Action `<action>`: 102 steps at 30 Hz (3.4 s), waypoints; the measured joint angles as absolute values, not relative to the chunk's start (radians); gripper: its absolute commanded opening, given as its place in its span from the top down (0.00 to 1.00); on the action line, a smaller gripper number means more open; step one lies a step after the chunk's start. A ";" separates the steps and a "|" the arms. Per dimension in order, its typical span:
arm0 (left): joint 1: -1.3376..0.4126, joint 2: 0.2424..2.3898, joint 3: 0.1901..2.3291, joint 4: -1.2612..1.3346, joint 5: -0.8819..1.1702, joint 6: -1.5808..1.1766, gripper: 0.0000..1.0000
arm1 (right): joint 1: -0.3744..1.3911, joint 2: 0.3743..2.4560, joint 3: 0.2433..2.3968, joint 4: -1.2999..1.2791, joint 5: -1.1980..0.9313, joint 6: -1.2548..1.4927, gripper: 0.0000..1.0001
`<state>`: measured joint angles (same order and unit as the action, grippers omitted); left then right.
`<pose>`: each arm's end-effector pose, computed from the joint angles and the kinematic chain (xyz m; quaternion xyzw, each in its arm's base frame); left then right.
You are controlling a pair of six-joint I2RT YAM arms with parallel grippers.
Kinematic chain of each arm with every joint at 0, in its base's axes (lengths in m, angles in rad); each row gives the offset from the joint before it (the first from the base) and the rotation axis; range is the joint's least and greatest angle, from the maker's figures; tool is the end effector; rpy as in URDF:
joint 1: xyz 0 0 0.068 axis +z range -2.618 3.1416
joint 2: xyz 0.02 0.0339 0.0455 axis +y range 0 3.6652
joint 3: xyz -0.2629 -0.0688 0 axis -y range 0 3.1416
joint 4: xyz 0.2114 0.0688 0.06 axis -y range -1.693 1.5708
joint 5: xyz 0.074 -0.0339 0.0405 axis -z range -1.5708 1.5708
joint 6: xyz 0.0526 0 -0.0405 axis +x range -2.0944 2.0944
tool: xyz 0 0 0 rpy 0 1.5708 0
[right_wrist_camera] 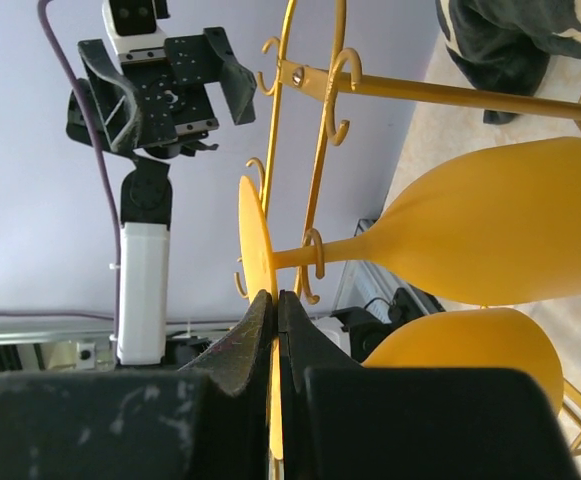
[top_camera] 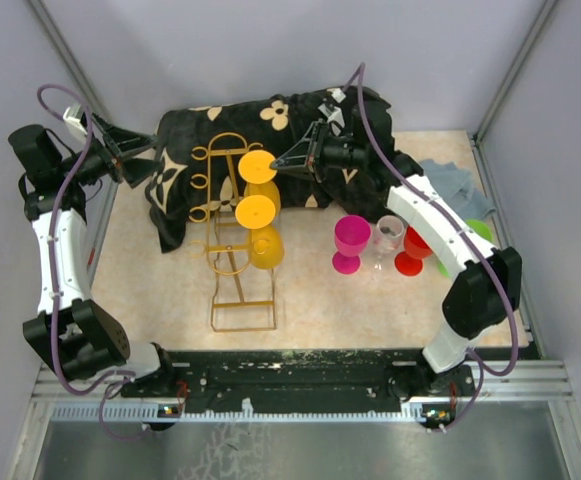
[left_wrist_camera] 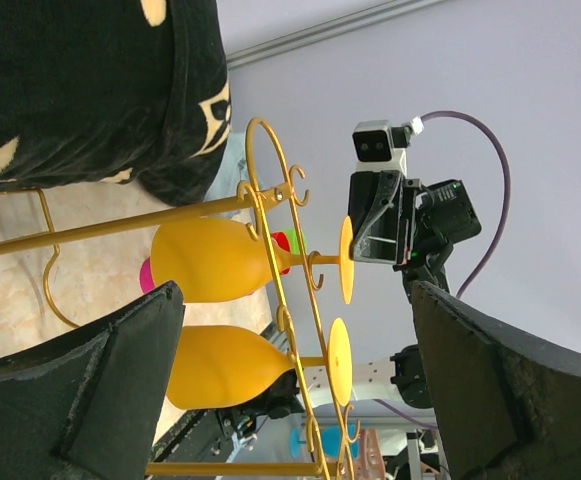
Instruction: Take the wine glass off the wine glass rack
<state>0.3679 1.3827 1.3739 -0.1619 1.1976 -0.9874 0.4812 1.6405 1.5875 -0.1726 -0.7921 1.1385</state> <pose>0.2738 0.0531 0.4141 -0.1132 0.7198 -0.5728 0.3754 0.3024 0.2001 0.3997 0.0054 0.7606 0.6243 0.1779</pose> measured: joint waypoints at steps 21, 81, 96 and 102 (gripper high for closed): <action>0.368 1.385 1.374 -0.165 1.198 -0.984 0.00 | 0.461 1.587 1.512 -0.158 -0.798 1.163 1.00; 0.067 1.715 1.930 0.580 1.137 -1.361 0.00 | 0.394 1.713 1.812 0.870 -0.694 1.819 1.00; 0.050 1.646 1.881 0.675 1.154 -1.418 0.00 | 0.439 1.791 1.809 0.971 -0.641 1.865 1.00; 0.045 1.646 1.881 0.674 1.154 -1.417 0.01 | 0.454 1.808 1.816 0.984 -0.640 1.871 1.00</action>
